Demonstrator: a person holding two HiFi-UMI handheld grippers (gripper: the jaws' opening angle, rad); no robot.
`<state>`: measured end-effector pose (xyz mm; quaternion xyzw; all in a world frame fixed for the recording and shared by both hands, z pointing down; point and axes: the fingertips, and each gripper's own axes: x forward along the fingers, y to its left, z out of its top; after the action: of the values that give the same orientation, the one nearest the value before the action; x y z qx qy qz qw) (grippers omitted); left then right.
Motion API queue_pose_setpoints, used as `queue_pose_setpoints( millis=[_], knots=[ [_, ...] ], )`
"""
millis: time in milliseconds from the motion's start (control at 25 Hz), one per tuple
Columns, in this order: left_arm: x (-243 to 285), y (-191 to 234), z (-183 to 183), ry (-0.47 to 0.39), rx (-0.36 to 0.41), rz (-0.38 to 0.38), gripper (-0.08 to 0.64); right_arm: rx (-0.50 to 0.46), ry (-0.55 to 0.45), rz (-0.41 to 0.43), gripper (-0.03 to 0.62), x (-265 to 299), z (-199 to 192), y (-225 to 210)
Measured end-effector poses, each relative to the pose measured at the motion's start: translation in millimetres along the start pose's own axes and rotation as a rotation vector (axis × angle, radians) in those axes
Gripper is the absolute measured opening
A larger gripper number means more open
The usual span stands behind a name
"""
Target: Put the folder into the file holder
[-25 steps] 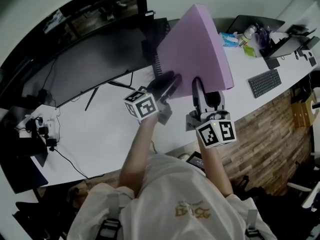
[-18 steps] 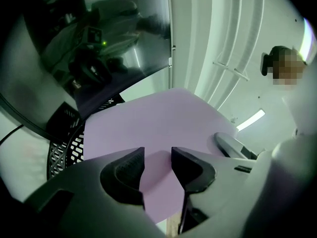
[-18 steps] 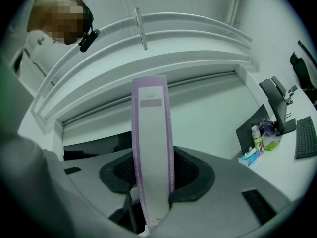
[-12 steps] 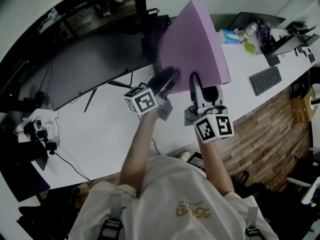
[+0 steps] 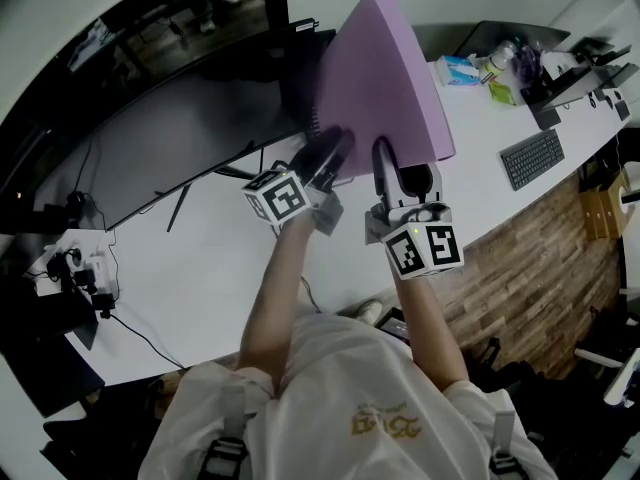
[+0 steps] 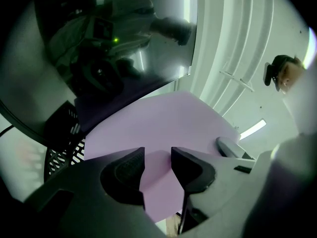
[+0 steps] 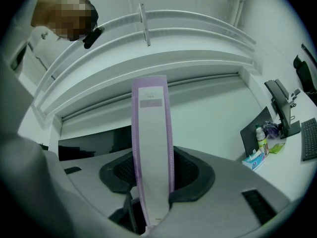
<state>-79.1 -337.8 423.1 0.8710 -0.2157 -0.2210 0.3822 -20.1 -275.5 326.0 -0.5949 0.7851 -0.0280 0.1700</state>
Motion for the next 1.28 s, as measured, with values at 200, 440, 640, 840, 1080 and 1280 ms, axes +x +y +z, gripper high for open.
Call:
queue_pose_setpoints(
  millis=[200, 440, 640, 840, 1080, 1280],
  knots=[
    [1, 9, 5, -0.012, -0.031, 0.004, 0.167, -0.009, 0.0, 0.006, 0.183, 11, -4, 2],
    [4, 14, 21, -0.02, -0.004, 0.003, 0.16, -0.016, -0.011, 0.019, 0.184, 20, -7, 5],
    [4, 23, 16, 0.006, -0.009, 0.023, 0.158, -0.035, 0.009, 0.026, 0.184, 23, -16, 4],
    [2, 33, 8, 0.033, -0.007, 0.049, 0.158, -0.034, 0.034, 0.024, 0.184, 22, -29, -1],
    [-3, 46, 1, 0.044, -0.021, 0.08, 0.158, -0.047, 0.078, 0.025, 0.184, 22, -44, -3],
    [-7, 59, -3, 0.051, -0.032, 0.105, 0.158, -0.06, 0.105, 0.03, 0.185, 26, -57, -2]
  ],
)
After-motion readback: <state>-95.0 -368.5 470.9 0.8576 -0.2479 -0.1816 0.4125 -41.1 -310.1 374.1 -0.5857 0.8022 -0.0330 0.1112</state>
